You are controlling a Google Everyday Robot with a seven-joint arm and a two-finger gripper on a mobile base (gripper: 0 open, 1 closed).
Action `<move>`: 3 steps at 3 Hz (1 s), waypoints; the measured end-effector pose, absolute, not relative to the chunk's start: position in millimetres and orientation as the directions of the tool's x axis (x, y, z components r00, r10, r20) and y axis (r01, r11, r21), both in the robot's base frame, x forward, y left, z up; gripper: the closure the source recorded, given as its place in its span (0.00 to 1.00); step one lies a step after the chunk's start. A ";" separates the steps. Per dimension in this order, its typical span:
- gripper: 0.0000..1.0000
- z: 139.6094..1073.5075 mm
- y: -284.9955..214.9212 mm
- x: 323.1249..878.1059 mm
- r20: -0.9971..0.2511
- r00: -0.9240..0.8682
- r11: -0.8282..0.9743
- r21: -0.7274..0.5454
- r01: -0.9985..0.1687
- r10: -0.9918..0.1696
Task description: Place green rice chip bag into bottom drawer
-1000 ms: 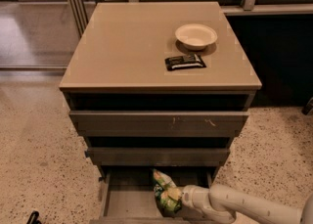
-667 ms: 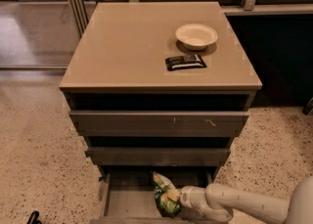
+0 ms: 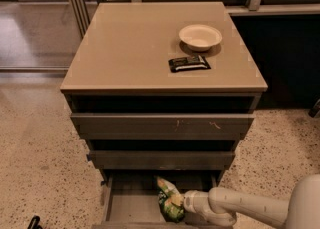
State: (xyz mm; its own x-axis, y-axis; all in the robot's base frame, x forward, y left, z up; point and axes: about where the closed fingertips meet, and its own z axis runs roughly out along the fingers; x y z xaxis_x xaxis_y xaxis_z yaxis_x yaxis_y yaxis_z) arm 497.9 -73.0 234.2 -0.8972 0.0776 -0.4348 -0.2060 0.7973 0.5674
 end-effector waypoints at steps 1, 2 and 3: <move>0.58 234.2 -73.0 497.9 -0.435 -0.897 0.797 0.567 -0.206 0.078; 0.34 234.2 -73.0 497.9 -0.435 -0.897 0.797 0.567 -0.206 0.078; 0.11 234.2 -72.9 497.9 -0.435 -0.897 0.797 0.567 -0.206 0.078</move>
Offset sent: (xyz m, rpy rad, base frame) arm 0.0000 0.0000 0.0000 0.0000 0.0000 0.0000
